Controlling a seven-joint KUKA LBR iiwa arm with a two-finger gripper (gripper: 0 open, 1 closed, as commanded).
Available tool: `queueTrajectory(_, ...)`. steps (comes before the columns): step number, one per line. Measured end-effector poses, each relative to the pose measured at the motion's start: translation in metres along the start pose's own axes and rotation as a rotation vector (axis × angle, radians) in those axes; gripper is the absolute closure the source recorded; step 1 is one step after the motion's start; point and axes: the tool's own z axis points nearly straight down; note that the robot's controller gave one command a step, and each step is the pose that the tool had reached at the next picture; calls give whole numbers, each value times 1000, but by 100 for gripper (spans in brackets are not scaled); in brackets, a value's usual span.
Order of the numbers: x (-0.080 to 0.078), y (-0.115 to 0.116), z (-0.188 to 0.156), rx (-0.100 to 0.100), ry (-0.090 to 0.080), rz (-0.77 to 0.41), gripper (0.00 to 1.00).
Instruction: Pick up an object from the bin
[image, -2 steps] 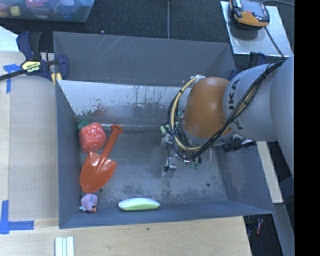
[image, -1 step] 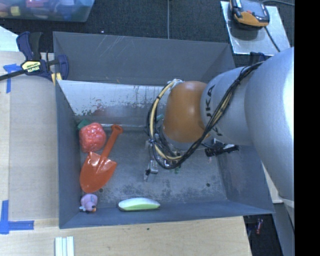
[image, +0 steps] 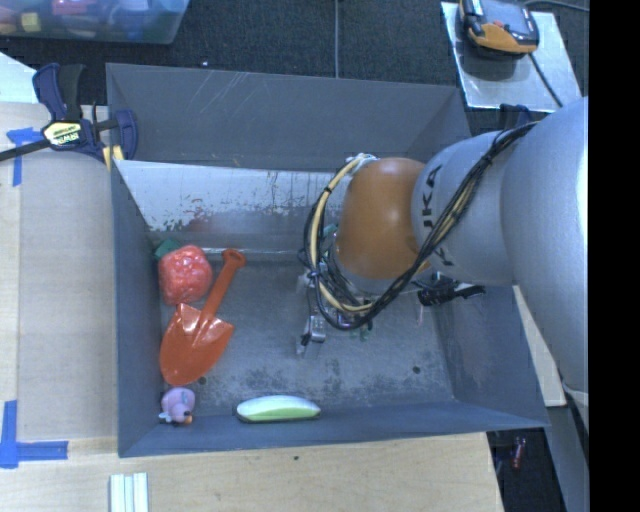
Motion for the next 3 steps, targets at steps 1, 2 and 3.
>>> queueTrajectory(1,7,8,2,0,1,24,0)
queueTrajectory(2,5,-17,3,-1,-1,40,0)
queueTrajectory(3,-6,-22,3,2,-2,-7,0)
